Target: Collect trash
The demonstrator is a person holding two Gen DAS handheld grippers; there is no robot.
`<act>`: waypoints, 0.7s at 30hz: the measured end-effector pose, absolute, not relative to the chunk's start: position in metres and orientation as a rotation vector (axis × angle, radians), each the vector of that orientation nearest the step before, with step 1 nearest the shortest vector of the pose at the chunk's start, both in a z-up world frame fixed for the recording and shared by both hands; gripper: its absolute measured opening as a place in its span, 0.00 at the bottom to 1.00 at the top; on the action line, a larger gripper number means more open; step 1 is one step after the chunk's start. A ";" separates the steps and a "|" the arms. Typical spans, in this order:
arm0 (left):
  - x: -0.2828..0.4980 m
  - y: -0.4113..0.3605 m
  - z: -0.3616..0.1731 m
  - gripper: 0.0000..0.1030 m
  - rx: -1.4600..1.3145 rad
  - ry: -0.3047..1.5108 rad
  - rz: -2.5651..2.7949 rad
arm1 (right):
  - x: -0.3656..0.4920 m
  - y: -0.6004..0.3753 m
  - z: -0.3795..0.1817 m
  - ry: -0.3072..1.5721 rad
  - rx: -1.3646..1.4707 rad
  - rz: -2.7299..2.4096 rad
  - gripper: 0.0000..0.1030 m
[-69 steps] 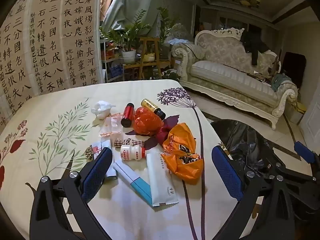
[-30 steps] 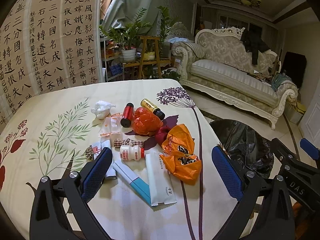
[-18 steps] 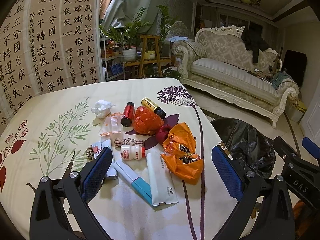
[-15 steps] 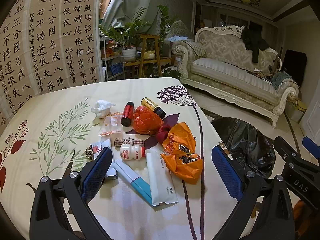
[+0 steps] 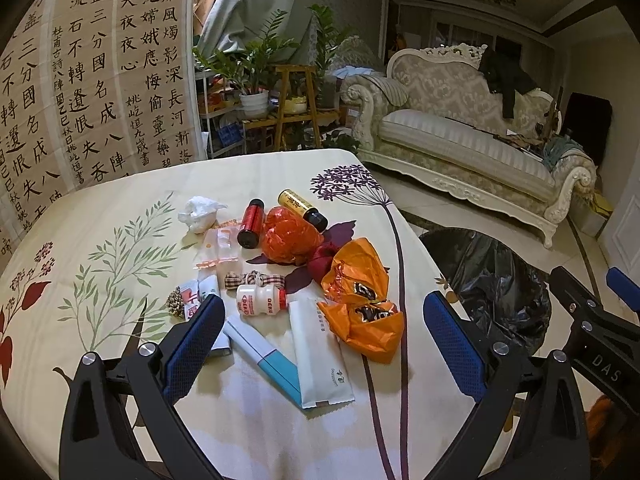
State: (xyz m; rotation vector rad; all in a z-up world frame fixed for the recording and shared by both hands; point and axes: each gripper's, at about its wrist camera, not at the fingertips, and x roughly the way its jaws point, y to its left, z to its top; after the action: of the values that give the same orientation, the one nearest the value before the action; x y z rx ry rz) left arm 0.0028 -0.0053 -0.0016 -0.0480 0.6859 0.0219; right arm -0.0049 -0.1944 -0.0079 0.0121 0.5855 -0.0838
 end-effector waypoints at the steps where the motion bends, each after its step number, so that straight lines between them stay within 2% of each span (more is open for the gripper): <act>1: 0.003 -0.006 -0.002 0.94 -0.047 0.686 0.021 | -0.005 -0.195 -0.008 0.588 0.011 -0.081 0.96; 15: 0.002 0.011 0.000 0.94 -0.069 0.687 0.050 | -0.004 -0.192 -0.014 0.630 0.035 -0.048 0.94; 18: 0.002 0.018 0.000 0.94 -0.073 0.689 0.058 | -0.002 -0.188 -0.016 0.647 0.032 -0.037 0.83; 21: 0.000 0.026 0.001 0.94 -0.077 0.690 0.065 | -0.001 -0.183 -0.018 0.655 0.028 -0.017 0.81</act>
State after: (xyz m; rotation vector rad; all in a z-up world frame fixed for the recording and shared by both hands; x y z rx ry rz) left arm -0.0002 0.0264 0.0008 -0.0767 0.6903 0.0650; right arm -0.0008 -0.1829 -0.0182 0.0282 0.6554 -0.0173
